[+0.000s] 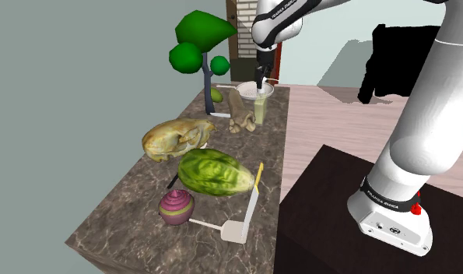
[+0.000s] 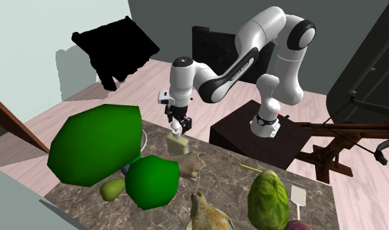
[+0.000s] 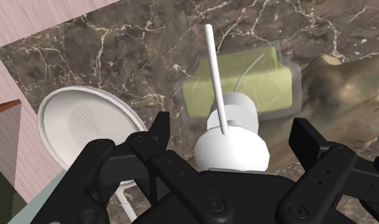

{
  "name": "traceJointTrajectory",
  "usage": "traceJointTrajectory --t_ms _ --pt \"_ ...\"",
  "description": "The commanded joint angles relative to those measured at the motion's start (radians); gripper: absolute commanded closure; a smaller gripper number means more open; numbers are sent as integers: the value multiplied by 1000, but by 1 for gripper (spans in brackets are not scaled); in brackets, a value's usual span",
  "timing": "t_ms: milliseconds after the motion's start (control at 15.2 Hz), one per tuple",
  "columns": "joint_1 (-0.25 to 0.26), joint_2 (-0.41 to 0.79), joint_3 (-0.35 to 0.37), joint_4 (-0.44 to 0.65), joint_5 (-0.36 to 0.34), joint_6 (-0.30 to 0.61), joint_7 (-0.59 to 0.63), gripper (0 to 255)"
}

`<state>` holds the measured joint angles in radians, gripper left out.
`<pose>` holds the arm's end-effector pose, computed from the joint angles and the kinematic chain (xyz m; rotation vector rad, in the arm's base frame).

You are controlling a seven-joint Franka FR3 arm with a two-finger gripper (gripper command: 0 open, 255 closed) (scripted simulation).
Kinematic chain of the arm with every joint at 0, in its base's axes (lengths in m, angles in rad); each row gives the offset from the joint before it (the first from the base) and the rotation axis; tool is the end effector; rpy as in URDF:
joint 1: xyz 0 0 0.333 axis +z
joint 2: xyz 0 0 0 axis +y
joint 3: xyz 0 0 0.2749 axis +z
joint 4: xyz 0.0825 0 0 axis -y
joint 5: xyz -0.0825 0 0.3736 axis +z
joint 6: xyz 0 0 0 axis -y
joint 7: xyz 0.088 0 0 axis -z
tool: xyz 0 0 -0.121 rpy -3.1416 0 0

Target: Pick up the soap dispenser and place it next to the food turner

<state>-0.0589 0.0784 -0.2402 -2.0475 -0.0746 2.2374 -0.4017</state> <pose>0.5400 -0.1686 0.3648 3.0172 0.2224 0.1198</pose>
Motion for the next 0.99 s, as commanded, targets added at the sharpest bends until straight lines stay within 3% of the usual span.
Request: traceJointTrajectory --t_ms 0,330,396,924 --pt "0 2 0 -3 1 6 0 0" --pt "0 2 0 -3 1 6 -1 0" --pt "0 2 0 -3 1 6 -1 255" --pt "0 2 0 -3 0 6 0 255"
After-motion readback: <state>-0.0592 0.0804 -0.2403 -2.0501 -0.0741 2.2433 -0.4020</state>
